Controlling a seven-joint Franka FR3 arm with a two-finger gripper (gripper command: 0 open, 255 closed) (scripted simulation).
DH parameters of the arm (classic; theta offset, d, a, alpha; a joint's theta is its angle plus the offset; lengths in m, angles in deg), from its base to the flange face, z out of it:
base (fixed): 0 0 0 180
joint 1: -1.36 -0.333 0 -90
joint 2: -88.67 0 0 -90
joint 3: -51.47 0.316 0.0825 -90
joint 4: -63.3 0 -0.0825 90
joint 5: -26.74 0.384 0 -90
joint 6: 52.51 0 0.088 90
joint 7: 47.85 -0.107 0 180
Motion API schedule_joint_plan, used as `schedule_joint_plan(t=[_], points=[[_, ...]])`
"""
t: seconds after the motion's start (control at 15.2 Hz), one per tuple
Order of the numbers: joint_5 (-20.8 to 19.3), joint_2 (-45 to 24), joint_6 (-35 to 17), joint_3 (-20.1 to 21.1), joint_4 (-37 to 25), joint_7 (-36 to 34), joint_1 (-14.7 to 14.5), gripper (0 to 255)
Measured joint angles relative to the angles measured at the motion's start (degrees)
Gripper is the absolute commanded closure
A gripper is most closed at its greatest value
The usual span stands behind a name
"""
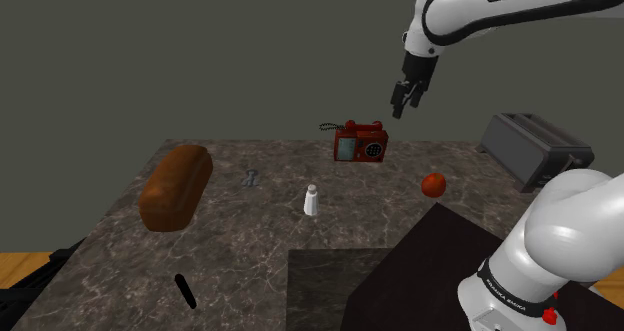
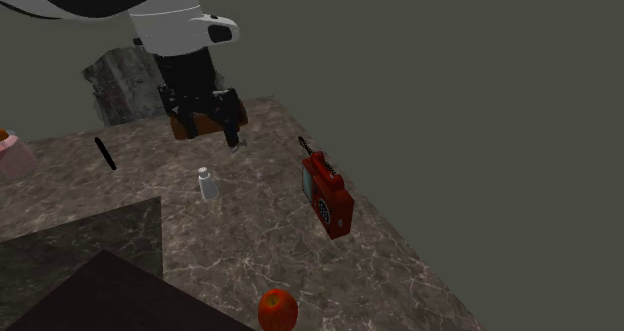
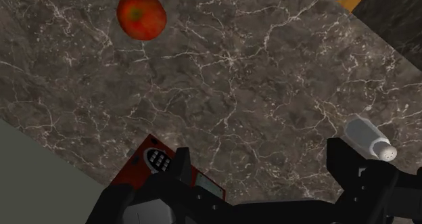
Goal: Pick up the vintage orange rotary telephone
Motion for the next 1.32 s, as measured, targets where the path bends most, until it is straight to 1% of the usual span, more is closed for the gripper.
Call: schedule_joint_plan(t=[0.26,0.53,0.79,0.92,1.19,1.32], points=[[-0.7,-7.4,-6.1,-3.9,-1.8,6.8,0.0,0],[0.2,-15.6,-11.0,-6.8,-5.4,13.3,-0.5,0],[2.7,-24.8,-15.5,-9.2,-10.2,20.4,-0.8,0],[4.3,-29.2,-16.7,-9.9,-13.3,23.9,-0.6,0],[8.2,-38.7,-19.6,-10.3,-19.6,31.1,0.4,0],[10.3,-43.8,-20.0,-10.0,-24.3,34.8,1.5,0]])
